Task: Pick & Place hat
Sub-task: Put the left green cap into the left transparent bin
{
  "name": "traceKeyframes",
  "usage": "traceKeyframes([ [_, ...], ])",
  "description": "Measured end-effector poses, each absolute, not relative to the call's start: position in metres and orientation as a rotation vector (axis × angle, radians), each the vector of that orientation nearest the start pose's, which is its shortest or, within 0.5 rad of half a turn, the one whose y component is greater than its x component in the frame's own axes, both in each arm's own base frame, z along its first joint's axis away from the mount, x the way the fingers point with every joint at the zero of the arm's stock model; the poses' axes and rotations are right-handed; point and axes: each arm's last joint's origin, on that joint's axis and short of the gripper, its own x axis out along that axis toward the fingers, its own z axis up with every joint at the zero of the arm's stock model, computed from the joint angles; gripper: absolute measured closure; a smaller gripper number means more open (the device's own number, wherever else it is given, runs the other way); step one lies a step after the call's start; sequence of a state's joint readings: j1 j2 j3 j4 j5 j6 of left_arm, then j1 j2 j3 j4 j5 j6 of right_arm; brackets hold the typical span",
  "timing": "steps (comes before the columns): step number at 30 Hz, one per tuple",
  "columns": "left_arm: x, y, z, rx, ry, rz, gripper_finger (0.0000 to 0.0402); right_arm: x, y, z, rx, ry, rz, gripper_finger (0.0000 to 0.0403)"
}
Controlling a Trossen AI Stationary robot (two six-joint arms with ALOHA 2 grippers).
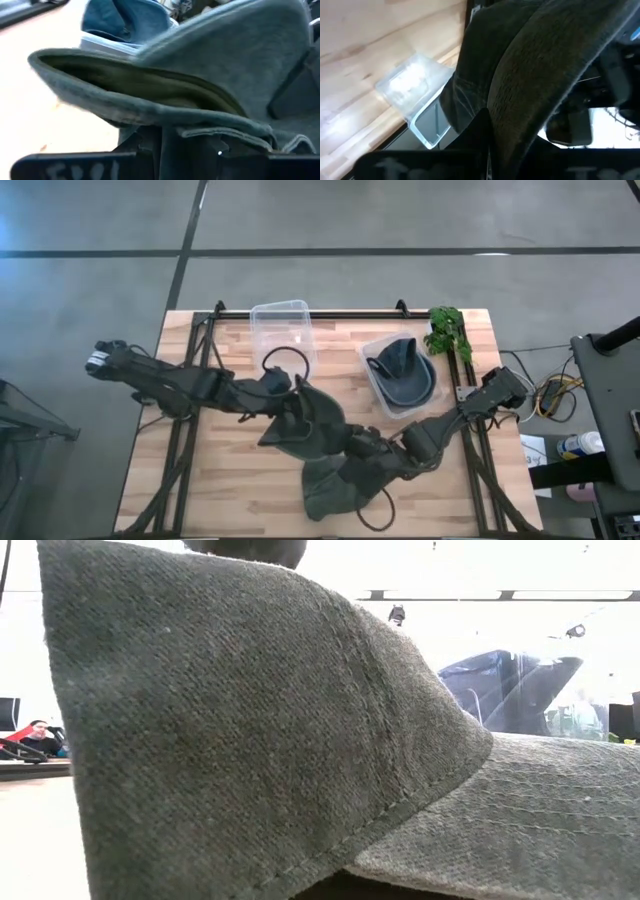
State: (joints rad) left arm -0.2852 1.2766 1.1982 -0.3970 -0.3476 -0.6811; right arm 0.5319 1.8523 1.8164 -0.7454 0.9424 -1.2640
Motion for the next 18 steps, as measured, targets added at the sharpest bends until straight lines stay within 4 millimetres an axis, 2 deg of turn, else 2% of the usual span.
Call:
traceKeyframes([
  [4,0.263,-0.066,0.356,-0.455,0.463,0.259,0.0319,0.366,0.169,0.349,-1.703,0.806,-0.006,0.039],
  [8,0.251,-0.06,0.365,-0.304,0.502,0.327,0.0319,0.375,0.159,0.354,-1.669,0.783,-0.061,0.039],
  [13,0.215,-0.046,0.388,-0.148,0.543,0.443,0.0319,0.38,0.146,0.353,-1.622,0.81,-0.108,0.039],
  [18,0.164,-0.029,0.419,-0.148,0.484,0.561,0.0319,0.392,0.122,0.351,-1.481,0.834,-0.203,0.039],
])
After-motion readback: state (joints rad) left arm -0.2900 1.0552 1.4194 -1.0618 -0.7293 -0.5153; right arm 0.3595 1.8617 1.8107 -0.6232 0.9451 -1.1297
